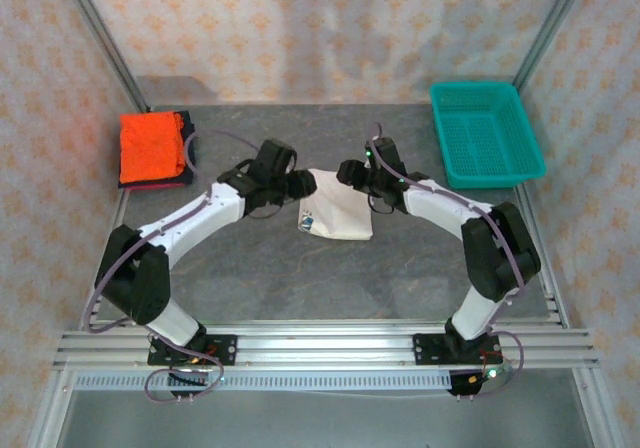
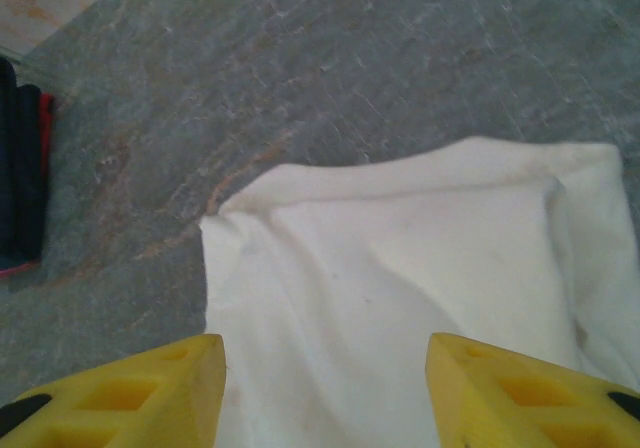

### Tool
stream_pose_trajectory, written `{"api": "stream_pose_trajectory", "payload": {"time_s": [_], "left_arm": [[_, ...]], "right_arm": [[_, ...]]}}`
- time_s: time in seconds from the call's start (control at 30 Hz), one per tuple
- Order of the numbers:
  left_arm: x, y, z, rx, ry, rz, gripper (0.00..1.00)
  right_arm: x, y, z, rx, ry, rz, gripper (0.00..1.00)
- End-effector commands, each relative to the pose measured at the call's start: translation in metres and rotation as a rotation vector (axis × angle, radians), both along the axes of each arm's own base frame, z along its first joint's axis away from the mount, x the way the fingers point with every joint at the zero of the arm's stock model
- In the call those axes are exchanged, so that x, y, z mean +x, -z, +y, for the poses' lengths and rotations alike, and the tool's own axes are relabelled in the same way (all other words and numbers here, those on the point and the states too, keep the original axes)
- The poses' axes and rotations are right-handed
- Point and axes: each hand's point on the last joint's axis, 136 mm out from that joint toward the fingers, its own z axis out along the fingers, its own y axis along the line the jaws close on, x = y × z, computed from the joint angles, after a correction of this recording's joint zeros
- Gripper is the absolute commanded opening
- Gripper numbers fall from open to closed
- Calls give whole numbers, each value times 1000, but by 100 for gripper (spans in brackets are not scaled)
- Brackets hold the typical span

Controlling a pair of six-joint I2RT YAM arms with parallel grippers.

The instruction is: Fold and stack the t-shirts

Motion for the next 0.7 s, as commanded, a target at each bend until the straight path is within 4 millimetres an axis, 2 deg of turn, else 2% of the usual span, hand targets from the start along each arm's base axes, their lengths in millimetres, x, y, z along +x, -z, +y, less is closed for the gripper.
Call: {"api": "stream_pose_trajectory", "payload": {"time_s": [0.0,0.13,0.33,0.53,0.67], "left_arm": [[-12,27,-12,-11,-5,45,31],[-11,47,-20,-23,-5,77,17],[-22,83,2,84,-60,149,8],[-53,121,27,135,-146,261,6],[-68,134,35,126,-166,293,6]], "right_arm": [[8,4,4,-21,-17,1,55],[8,5,8,-1,-30,12,54],[1,9,7,-15,-51,27,54],[-1,12,9,-13,-68,45,54],[-2,15,14,-5,-84,57,54]]}}
